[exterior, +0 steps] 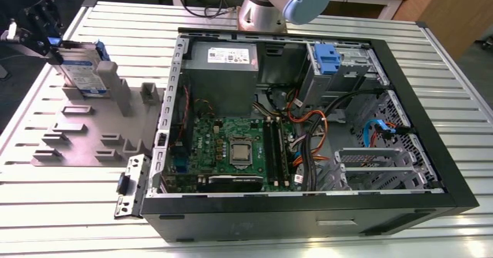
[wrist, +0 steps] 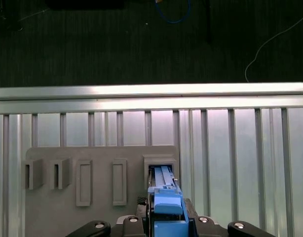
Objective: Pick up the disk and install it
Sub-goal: 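Pick up the disk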
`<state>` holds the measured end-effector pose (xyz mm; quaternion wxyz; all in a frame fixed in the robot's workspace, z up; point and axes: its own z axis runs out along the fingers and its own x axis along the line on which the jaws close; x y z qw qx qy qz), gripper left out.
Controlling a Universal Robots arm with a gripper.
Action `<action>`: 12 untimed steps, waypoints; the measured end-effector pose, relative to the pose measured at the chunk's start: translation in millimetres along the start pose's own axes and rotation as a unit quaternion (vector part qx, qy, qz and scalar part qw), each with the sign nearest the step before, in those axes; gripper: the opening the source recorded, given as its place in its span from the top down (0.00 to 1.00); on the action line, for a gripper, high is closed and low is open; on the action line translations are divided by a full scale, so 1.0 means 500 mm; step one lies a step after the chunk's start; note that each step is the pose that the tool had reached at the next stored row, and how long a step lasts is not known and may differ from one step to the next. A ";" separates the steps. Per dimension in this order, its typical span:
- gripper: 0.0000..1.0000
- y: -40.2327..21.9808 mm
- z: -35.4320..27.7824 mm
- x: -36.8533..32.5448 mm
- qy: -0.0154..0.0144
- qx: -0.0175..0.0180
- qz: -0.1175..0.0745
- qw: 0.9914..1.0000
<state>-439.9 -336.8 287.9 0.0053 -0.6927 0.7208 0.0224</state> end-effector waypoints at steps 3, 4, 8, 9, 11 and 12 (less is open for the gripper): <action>0.63 0.000 0.000 0.000 0.000 0.000 0.000 1.000; 0.63 0.000 0.000 0.000 0.000 0.000 0.000 1.000; 0.63 0.000 0.000 0.000 0.000 0.000 0.000 1.000; 0.62 0.000 0.000 0.000 0.000 0.000 0.000 1.000; 0.56 0.000 0.000 0.000 0.000 0.000 0.000 1.000; 0.56 0.000 0.000 0.000 0.000 0.000 0.000 1.000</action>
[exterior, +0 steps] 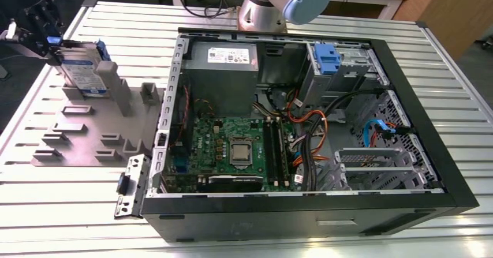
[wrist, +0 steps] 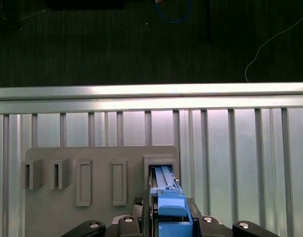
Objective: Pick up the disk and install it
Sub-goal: 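Pick up the disk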
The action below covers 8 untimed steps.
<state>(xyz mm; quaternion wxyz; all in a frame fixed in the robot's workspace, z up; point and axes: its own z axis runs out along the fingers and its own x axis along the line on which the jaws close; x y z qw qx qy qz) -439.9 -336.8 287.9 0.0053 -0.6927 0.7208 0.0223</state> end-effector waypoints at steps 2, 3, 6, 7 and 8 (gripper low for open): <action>0.56 0.000 0.000 0.000 0.000 0.000 0.000 1.000; 0.56 0.000 0.000 -0.001 0.000 0.000 0.000 1.000; 0.56 0.000 0.000 -0.001 0.000 0.000 0.000 1.000; 0.56 0.000 0.000 -0.001 0.000 0.000 0.000 1.000; 0.56 0.000 0.000 -0.002 0.000 0.000 0.000 1.000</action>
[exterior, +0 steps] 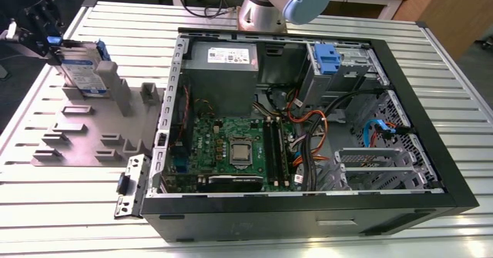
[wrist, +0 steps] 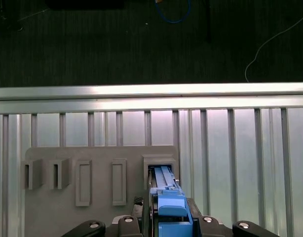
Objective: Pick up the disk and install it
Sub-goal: 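Pick up the disk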
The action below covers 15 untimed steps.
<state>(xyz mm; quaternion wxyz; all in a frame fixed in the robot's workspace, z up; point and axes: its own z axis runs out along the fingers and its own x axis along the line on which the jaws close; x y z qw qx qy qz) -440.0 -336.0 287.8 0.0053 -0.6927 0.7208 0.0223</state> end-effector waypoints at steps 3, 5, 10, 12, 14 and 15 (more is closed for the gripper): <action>0.57 0.000 0.000 0.000 0.000 0.000 0.000 1.000; 0.64 0.000 0.000 0.000 0.000 0.000 0.000 1.000; 0.64 0.000 0.000 -0.001 0.000 0.000 0.000 1.000; 0.64 0.000 0.000 -0.001 0.000 0.000 0.000 1.000; 0.64 0.000 0.000 -0.002 0.000 0.000 0.000 1.000; 0.64 0.000 0.000 -0.002 0.000 0.000 0.000 1.000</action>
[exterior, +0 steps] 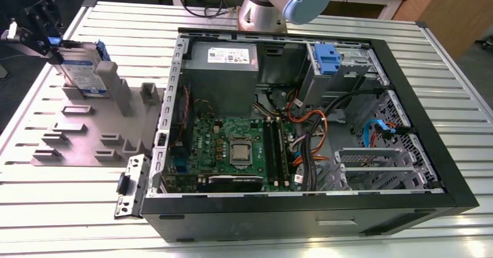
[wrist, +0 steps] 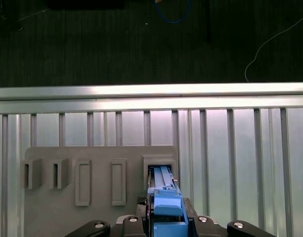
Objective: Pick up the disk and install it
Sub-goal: 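Pick up the disk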
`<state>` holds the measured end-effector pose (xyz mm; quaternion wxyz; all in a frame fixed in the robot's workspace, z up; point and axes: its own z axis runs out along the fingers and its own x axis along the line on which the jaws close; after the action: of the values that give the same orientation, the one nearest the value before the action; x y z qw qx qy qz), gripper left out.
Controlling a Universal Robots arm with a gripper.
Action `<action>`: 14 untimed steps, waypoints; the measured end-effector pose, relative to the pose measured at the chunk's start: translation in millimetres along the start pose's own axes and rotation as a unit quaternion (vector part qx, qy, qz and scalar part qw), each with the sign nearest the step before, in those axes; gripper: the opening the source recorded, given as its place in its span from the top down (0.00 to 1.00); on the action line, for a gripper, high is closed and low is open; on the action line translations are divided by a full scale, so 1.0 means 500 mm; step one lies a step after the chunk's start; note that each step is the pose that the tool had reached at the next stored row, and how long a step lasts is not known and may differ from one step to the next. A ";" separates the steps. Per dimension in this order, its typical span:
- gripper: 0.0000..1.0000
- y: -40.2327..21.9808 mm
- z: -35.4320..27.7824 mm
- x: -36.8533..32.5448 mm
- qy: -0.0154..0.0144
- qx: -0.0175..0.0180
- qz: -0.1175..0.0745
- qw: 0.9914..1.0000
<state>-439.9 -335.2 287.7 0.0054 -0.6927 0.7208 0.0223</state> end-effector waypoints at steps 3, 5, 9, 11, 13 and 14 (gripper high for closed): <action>0.64 0.000 -0.002 0.000 0.000 0.000 0.000 1.000; 0.64 0.000 -0.004 0.000 0.000 0.000 0.000 1.000; 0.64 0.000 -0.008 0.000 0.001 0.000 0.000 1.000; 0.64 0.000 -0.010 0.000 0.001 0.000 0.000 1.000; 0.64 0.000 -0.010 0.000 0.001 0.000 0.000 1.000; 0.64 0.000 -0.010 0.000 0.001 0.000 0.000 1.000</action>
<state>-439.9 -335.2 292.8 0.0043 -0.6927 0.7209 0.0213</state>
